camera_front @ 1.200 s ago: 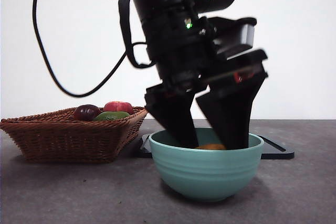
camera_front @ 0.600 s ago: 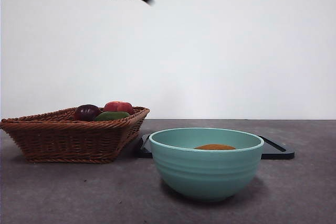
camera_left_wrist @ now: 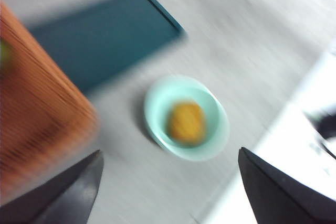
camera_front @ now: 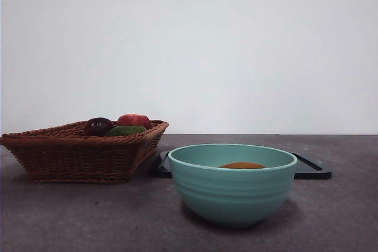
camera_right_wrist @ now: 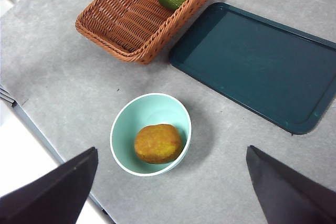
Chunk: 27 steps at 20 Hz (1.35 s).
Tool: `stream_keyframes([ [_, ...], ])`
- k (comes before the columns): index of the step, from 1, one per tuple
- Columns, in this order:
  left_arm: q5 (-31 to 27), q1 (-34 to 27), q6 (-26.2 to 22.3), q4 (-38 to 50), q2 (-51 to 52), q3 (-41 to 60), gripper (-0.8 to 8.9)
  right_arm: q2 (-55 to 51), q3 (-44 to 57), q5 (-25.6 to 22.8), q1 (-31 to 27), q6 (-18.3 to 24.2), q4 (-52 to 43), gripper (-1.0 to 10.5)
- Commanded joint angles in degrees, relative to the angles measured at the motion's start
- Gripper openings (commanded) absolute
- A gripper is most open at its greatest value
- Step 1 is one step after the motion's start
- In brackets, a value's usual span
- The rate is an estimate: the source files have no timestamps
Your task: Pick up the wifruite, put it on the bowl, pick up the plate, put it on desk
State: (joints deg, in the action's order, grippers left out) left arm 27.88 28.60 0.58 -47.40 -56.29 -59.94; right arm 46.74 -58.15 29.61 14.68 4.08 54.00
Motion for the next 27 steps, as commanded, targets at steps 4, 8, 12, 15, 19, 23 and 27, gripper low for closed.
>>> stream_keyframes([
  [4, 5.42, 1.81, -0.15, -3.19, 1.31, 5.81, 4.07, 0.44, -0.94, -0.04, 0.24, -0.68, 0.48, 4.5],
  [8, 5.44, 2.67, -0.11, -2.21, 1.31, 5.79, 4.07, 0.87, -0.94, -0.04, 0.24, -0.68, 1.77, 4.5],
  [12, 5.44, 2.67, -0.11, -2.27, 1.31, 5.81, 4.07, 1.53, -0.94, -0.02, 0.26, -1.14, 1.88, 4.5],
  [15, 5.44, 2.67, -0.11, -2.23, 1.31, 5.81, 4.07, 3.19, -0.66, -0.04, 1.55, -2.34, 2.49, 4.1],
  [19, 5.44, 2.67, -0.09, -2.25, 1.31, 5.79, 4.07, 7.5, 2.6, -2.71, 7.23, -4.61, -0.09, 4.1],
  [23, 5.44, 2.67, -0.11, -2.25, 1.31, 5.79, 4.07, 13.11, 9.11, -6.45, 12.46, -8.68, -10.64, 4.1],
  [27, 5.44, 2.67, -0.13, -2.23, 1.31, 5.79, 4.07, 19.3, 12.66, -10.97, 16.15, -11.47, -19.93, 4.0],
])
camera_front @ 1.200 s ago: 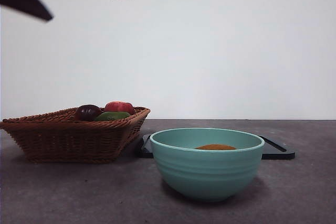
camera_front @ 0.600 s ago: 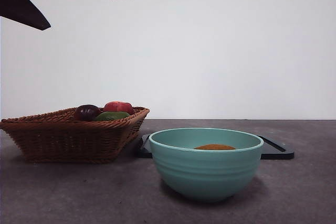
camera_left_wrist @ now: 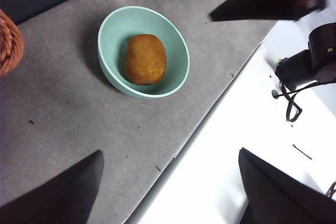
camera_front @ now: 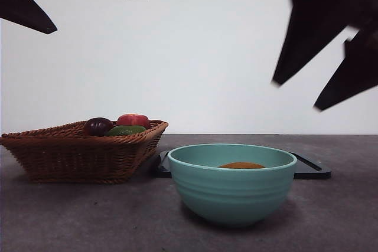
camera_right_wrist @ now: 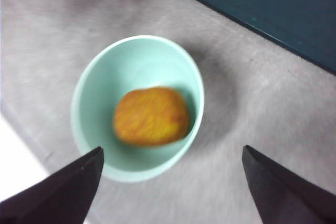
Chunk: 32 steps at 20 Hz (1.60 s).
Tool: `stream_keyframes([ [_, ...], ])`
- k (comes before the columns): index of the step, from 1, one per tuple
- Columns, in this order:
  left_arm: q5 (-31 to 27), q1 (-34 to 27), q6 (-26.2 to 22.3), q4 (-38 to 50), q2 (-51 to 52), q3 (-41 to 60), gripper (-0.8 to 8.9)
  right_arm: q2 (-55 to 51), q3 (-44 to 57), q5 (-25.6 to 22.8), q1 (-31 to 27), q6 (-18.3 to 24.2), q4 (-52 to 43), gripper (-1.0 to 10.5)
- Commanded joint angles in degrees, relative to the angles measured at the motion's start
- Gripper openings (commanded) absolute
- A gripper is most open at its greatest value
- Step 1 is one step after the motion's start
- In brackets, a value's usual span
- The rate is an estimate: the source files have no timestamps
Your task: Pick up the wifruite, put it on the bowl, pick up the plate, put it on desk
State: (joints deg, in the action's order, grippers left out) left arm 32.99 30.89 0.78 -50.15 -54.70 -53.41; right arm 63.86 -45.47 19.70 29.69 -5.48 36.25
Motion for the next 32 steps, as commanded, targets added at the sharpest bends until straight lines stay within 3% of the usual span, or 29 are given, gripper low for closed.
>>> stream_keyframes([
  [1, 0.33, 0.37, -0.33, 0.57, -0.28, -0.74, 4.07, 4.04, 0.35, -1.99, 1.95, -2.21, -4.07, 3.8],
  [10, 0.31, 0.37, -0.31, 1.36, -0.28, -0.74, 4.07, 16.35, 0.48, -8.13, 5.03, -3.34, -13.66, 2.9],
  [19, 0.31, 0.37, -0.31, 1.79, -0.28, -0.74, 4.07, 19.02, 0.46, -8.09, 5.05, -3.39, -16.59, 0.1],
  [25, 0.31, 0.37, -0.33, 1.79, -0.28, -0.74, 4.07, 18.23, -1.42, -7.58, 5.05, -3.76, -16.44, 0.1],
  [32, 0.31, 0.37, -0.31, 1.79, -0.28, -0.74, 4.07, 17.81, -12.15, -9.7, 2.43, -4.31, -11.98, 0.1],
])
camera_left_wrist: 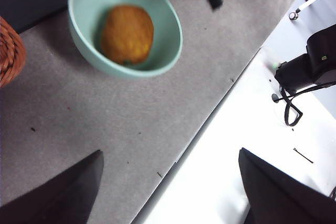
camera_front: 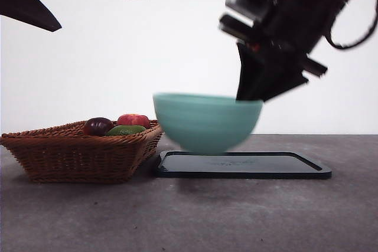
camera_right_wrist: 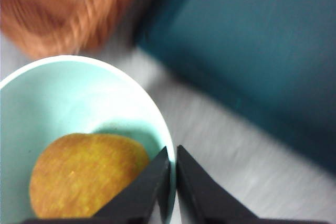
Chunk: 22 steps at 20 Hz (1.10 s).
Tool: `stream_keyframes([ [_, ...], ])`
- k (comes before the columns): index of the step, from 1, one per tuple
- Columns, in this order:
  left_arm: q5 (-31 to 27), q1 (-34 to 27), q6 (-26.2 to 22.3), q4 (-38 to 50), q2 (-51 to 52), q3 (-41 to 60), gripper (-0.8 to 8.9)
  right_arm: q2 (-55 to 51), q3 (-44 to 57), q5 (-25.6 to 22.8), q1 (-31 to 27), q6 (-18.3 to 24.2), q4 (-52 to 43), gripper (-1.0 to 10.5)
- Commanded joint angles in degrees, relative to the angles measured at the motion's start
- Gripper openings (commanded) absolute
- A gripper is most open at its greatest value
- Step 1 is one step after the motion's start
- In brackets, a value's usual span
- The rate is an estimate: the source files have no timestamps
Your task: Pick up the wifruite, put it on the bowl, pick up the plate, put it on desk
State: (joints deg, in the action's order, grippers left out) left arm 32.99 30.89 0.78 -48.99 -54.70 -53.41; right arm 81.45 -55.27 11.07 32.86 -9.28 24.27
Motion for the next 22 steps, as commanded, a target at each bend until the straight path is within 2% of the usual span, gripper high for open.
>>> stream_keyframes([
  [1, 0.31, 0.37, -0.31, 0.61, -0.28, -0.74, 4.07, 0.39, -3.67, -1.22, -1.79, -0.37, 0.02, 0.1],
  [6, 0.31, 0.37, -0.31, 0.59, -0.28, -0.74, 4.07, 5.73, -11.47, -0.59, -9.03, 0.31, 0.83, 0.1],
  [10, 0.31, 0.37, -0.31, 0.59, -0.28, -0.74, 4.07, 14.36, -16.92, -0.59, -12.55, 0.98, 0.83, 0.1],
  [16, 0.31, 0.37, -0.31, 0.59, -0.28, -0.74, 4.07, 23.39, -19.74, -0.48, -13.29, 0.96, -1.14, 0.1],
  [22, 0.31, 0.37, -0.31, 0.59, -0.28, -0.74, 4.07, 25.35, -19.74, -0.46, -13.27, 0.96, -1.07, 0.1],
])
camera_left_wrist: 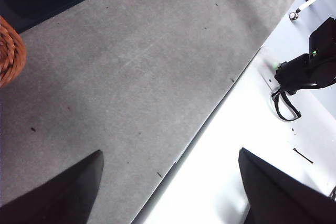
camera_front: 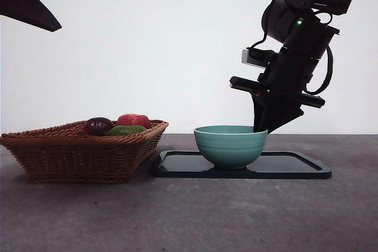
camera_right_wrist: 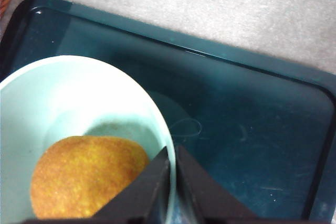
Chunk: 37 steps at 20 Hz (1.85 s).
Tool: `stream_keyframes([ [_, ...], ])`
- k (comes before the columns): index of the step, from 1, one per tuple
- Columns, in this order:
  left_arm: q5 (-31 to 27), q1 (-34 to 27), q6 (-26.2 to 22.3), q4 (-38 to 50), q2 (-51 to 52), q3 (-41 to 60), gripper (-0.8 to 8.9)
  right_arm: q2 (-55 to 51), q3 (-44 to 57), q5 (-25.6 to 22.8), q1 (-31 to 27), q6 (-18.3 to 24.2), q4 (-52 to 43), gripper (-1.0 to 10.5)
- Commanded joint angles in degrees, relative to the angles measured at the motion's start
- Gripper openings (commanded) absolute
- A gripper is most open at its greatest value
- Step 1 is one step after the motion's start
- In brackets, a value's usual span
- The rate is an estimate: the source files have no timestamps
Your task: Pick up the wifruite, put it on the bowl, pick up the plate, put it on desk
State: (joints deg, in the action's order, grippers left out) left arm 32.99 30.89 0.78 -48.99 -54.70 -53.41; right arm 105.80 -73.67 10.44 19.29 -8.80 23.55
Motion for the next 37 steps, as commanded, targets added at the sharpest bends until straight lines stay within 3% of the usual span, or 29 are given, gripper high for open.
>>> stream_keyframes([
  [1, 0.31, 0.37, -0.31, 0.57, -0.28, -0.74, 4.07, 1.03, -1.33, 0.17, 0.31, 0.48, -0.11, 0.1],
  [5, 0.31, 0.37, -0.28, 0.57, -0.28, -0.74, 4.07, 1.03, -1.33, 0.02, 0.31, 0.42, 0.94, 2.1],
  [9, 0.31, 0.37, -0.28, 0.55, -0.28, -0.74, 4.07, -1.6, -1.44, -1.81, 0.07, 0.11, 0.94, 2.2],
  [13, 0.31, 0.37, -0.28, 0.59, -0.28, -0.74, 4.07, -12.63, -1.46, -2.89, -0.46, 0.52, 2.97, 2.2],
  [20, 0.31, 0.37, -0.31, 0.61, -0.28, -0.74, 4.07, -36.33, 0.09, 1.57, 0.63, 3.32, 20.87, 2.2],
  [24, 0.31, 0.37, -0.31, 0.61, -0.28, -0.74, 4.07, -47.19, 7.78, 1.99, 2.29, 3.23, 21.94, 2.2],
  [28, 0.31, 0.37, -0.33, 0.72, -0.28, -0.74, 4.07, -56.5, 17.27, 8.13, 5.44, 2.97, 22.82, 2.2],
  [32, 0.31, 0.37, -0.31, 0.79, -0.28, -0.74, 4.07, -61.24, 23.87, 12.79, 8.13, 2.78, 24.68, 2.2],
  [37, 0.31, 0.37, -0.28, 0.77, -0.28, -0.74, 4.07, -62.47, 26.23, 12.79, 9.14, 2.8, 24.96, 2.2],
])
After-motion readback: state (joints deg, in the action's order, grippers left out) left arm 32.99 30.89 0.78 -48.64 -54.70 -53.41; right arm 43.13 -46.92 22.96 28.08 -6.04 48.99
